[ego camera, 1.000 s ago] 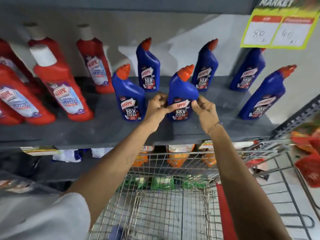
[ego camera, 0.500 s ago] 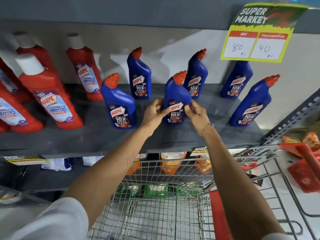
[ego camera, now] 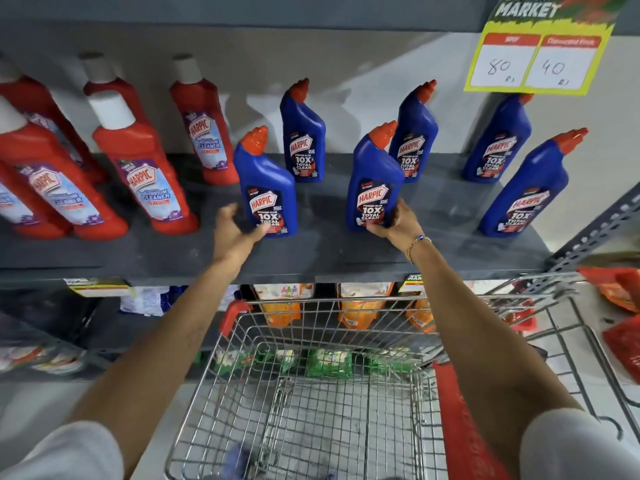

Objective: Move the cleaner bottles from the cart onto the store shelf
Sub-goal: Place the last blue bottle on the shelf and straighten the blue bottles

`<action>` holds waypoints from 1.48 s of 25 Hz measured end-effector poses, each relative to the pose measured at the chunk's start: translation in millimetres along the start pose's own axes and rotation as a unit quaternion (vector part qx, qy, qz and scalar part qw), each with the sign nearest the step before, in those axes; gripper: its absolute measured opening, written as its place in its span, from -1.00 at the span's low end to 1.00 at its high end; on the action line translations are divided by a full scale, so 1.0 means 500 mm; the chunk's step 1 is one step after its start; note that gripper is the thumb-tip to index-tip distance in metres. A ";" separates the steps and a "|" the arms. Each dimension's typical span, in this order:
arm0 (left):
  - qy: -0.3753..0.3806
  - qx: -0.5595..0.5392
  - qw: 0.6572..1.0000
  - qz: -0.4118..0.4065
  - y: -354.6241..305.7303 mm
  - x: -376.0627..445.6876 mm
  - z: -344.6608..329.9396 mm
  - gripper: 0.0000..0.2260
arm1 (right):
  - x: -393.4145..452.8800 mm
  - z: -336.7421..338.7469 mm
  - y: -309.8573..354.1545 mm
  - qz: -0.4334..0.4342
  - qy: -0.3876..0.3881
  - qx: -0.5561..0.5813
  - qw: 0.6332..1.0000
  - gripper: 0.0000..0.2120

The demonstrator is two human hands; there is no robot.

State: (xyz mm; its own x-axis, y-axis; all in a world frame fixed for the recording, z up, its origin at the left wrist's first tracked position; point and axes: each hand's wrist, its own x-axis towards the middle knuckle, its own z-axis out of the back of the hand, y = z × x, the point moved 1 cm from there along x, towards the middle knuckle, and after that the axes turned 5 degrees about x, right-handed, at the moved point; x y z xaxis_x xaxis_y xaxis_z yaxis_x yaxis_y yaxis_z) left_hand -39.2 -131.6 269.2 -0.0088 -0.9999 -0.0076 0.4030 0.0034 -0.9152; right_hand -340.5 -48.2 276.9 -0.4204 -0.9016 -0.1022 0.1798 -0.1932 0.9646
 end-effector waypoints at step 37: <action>0.100 0.066 0.991 -0.051 -0.079 -0.017 -0.130 -0.48 | 0.002 0.172 -0.013 -0.005 -0.029 -0.045 0.999 -0.47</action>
State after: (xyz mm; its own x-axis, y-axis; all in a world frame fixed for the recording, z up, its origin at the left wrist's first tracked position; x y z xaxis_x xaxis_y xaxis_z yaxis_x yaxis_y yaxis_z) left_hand -114.5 -122.4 279.0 -0.2324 -0.9726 -0.0097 0.5068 -0.1126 -0.8547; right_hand -418.4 -14.7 291.6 -0.4725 -0.8761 -0.0957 0.2537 -0.2392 0.9372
